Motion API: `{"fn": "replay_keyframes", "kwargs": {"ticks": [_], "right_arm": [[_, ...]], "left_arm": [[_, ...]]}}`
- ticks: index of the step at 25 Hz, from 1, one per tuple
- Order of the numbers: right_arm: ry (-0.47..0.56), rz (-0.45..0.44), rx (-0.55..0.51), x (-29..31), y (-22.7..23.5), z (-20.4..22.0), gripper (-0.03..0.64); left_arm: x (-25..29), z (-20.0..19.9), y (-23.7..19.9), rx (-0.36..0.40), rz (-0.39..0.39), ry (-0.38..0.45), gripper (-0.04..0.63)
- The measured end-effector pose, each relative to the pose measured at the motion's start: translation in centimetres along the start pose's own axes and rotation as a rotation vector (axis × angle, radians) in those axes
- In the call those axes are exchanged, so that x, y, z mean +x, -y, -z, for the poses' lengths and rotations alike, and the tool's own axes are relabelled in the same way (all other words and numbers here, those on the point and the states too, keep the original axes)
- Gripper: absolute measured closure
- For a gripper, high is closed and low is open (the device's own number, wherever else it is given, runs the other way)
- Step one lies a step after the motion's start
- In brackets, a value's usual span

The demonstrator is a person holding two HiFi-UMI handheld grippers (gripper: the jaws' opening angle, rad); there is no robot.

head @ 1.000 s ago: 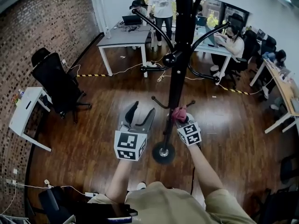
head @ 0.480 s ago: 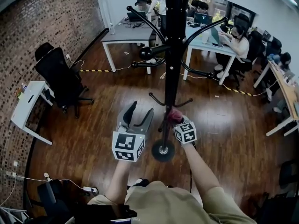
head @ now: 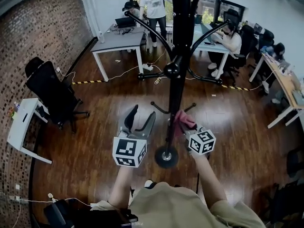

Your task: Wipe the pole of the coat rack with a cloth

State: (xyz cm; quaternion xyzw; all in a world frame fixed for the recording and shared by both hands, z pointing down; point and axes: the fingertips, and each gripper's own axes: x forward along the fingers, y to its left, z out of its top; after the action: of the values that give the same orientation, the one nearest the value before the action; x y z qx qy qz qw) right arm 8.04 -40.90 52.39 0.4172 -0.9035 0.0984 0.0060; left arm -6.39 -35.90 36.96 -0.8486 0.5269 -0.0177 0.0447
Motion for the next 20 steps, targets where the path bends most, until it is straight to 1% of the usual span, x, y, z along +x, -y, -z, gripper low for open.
{"fn": "replay_keyframes", "kwargs": {"ticks": [3, 5, 6, 8, 11, 13, 15, 17, 20], "right_arm": [[0.200, 0.102, -0.066, -2.5, 0.5, -9.3, 0.561], [0.278, 0.138, -0.106, -3.1, 1.0, -14.2, 0.561], [0.296, 0.128, -0.113, -3.0, 1.1, -16.1, 0.561], [0.295, 0.070, -0.095, -2.0, 1.4, -18.6, 0.562], [0.297, -0.027, -0.071, -0.3, 1.3, -21.0, 0.562], [0.325, -0.084, -0.081, 0.2, 0.4, -22.7, 0.563], [0.360, -0.121, -0.112, 0.4, -0.3, -24.1, 0.571], [0.372, -0.168, -0.146, 0.4, -0.6, -24.5, 0.574], [0.316, -0.268, -0.188, 0.5, -0.7, -22.9, 0.574]], "left_arm": [[0.3, -0.5, -1.2, -0.003, 0.039, 0.007, 0.342], [0.2, -0.5, -1.8, -0.022, 0.037, 0.011, 0.342], [0.4, -0.3, -1.9, -0.031, 0.032, 0.011, 0.342], [0.9, 0.2, -1.8, -0.039, 0.022, -0.001, 0.342], [1.3, 1.0, -1.6, -0.046, 0.004, -0.026, 0.342], [1.4, 1.1, -1.3, -0.045, -0.004, -0.031, 0.342], [1.5, 1.1, -1.1, -0.045, -0.019, -0.037, 0.342], [1.4, 1.1, -0.9, -0.046, -0.032, -0.042, 0.342], [1.3, 1.5, -0.6, -0.041, -0.048, -0.052, 0.342]]}}
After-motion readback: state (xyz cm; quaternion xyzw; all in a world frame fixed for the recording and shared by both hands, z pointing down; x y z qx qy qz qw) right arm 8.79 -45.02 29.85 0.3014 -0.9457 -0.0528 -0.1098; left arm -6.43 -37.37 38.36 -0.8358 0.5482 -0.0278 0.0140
